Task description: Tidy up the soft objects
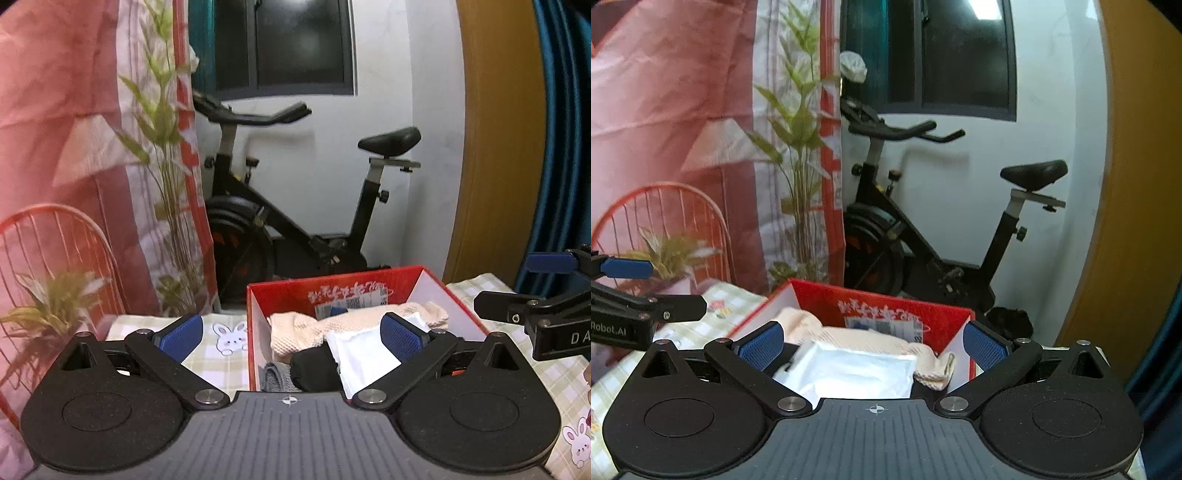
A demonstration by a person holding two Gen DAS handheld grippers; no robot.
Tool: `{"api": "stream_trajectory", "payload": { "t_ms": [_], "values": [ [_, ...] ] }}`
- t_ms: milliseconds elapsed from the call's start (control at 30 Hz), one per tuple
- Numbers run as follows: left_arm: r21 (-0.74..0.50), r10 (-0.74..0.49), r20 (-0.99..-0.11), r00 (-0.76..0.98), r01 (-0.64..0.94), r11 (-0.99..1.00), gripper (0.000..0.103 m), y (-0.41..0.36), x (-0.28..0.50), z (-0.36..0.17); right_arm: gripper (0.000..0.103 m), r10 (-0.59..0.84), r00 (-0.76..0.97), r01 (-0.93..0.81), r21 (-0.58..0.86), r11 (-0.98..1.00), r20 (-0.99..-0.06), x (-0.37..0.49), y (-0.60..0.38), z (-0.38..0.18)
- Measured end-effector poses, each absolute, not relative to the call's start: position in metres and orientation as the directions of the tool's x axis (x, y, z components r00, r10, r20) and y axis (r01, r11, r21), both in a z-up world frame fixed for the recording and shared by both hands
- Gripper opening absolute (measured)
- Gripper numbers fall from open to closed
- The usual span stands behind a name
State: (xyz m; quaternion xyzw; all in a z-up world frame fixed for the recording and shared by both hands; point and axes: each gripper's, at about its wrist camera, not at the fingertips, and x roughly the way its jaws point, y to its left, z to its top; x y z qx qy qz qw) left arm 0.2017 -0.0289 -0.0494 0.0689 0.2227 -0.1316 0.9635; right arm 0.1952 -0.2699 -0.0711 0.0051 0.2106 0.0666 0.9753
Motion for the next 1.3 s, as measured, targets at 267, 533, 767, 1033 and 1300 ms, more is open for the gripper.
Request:
{"api": "stream_trajectory", "payload": {
  "t_ms": [267, 533, 767, 1033, 1300],
  "values": [
    [0.059, -0.209, -0.409, 0.888, 0.254, 0.965, 0.103, -0.017, 0.158, -0.02, 0.103, 0.113, 0.922, -0.097, 0.062, 0.993, -0.371, 0.153, -0.262, -0.038],
    [0.05, -0.185, -0.345, 0.92, 0.215, 0.975, 0.103, -0.003, 0.108, 0.016, 0.103, 0.078, 0.935, -0.061, 0.058, 0.996, -0.347, 0.102, -0.247, -0.003],
    [0.084, -0.156, -0.301, 0.941, 0.189, 0.978, 0.103, 0.008, 0.059, 0.04, 0.103, 0.038, 0.948, -0.023, 0.052, 0.998, -0.315, 0.054, -0.233, 0.02],
    [0.067, -0.136, -0.266, 0.954, 0.16, 0.985, 0.103, 0.013, 0.041, 0.049, 0.103, 0.048, 0.956, -0.019, 0.104, 0.994, -0.291, 0.031, -0.234, 0.027],
    [0.077, -0.137, -0.278, 0.951, 0.164, 0.983, 0.103, 0.011, 0.044, 0.044, 0.103, 0.029, 0.953, -0.002, 0.091, 0.996, -0.301, 0.029, -0.237, 0.02]
  ]
}}
